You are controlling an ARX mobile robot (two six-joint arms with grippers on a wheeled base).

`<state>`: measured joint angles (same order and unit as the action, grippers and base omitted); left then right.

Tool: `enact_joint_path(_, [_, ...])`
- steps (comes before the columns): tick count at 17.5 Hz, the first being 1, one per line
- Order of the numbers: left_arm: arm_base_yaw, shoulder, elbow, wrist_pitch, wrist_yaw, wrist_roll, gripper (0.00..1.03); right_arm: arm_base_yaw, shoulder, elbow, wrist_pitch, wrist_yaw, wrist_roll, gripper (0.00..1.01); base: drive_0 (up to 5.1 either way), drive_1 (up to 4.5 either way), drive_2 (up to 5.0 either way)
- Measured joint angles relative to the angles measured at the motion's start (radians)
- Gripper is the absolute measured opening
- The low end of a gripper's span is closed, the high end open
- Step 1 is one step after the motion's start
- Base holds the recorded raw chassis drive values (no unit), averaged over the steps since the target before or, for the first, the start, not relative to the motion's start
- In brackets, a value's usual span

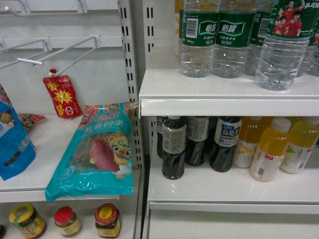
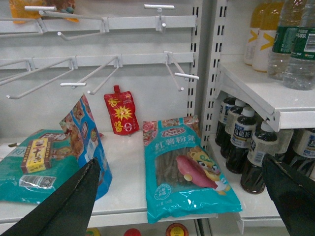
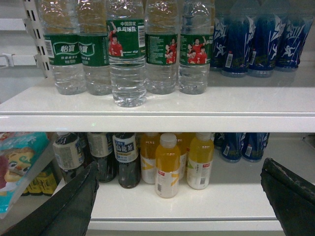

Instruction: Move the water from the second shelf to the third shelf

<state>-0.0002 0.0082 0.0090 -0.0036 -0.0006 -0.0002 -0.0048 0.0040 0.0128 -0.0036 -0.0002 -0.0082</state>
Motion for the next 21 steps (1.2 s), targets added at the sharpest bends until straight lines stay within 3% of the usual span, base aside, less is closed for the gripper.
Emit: enact_joint_path(21, [0.0, 0.0, 0.0, -0.004, 0.001, 0.0, 0.98, 0.0, 0.0, 0.0, -0.003, 0.0, 0.002, 0.98, 0.0, 0.0, 0.0])
